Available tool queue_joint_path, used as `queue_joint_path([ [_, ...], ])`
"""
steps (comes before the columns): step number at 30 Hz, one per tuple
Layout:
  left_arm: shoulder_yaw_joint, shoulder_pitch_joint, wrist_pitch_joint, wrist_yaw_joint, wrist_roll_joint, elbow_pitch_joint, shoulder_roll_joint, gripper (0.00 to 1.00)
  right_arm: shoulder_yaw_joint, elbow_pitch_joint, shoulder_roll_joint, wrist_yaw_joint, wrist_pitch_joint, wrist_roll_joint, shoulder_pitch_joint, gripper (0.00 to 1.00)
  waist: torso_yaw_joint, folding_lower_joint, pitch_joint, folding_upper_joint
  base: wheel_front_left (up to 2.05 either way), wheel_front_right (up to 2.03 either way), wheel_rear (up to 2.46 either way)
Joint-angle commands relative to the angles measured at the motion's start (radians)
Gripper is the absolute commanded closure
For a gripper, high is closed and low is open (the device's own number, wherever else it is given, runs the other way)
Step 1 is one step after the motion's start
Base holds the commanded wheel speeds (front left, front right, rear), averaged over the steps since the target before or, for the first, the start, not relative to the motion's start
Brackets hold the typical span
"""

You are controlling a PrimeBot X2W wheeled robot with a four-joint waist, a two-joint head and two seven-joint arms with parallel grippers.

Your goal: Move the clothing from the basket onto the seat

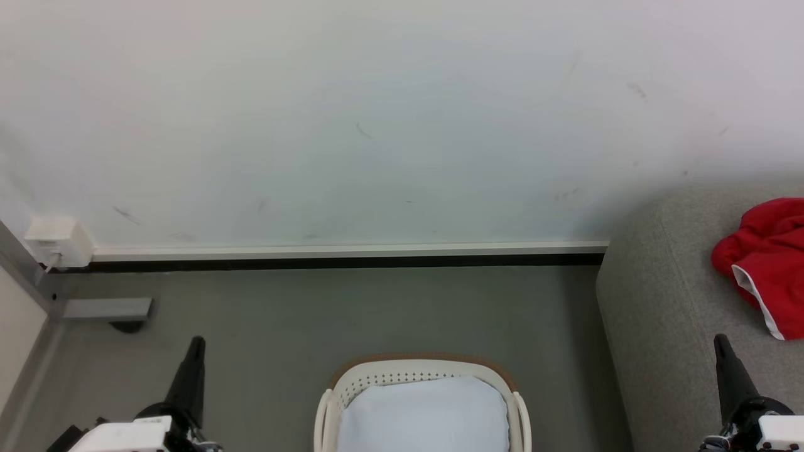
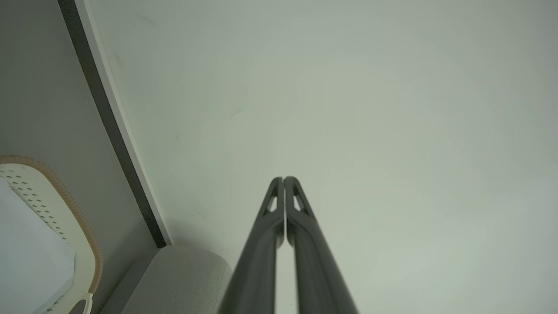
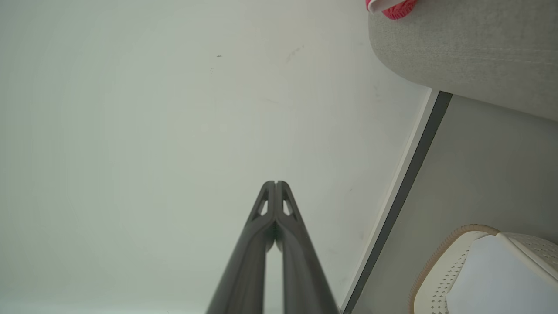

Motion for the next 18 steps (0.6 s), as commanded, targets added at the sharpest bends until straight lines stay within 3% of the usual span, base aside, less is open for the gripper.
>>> queue_joint_path([
  [1,0.001,-0.008,0.004,-0.004,-0.013,-0.003,0.007,1.00,-0.005,-0.004,0.001,-0.002,-0.001,-0.008,-0.012,1.00,0.000,0.0000,0.000,0.0000,0.00,0.00,0.00],
  [18,0.001,-0.008,0.004,-0.004,-0.013,-0.003,0.007,1.00,-0.006,-0.004,0.002,-0.002,0.001,-0.009,-0.012,1.00,0.000,0.0000,0.000,0.0000,0.00,0.00,0.00],
])
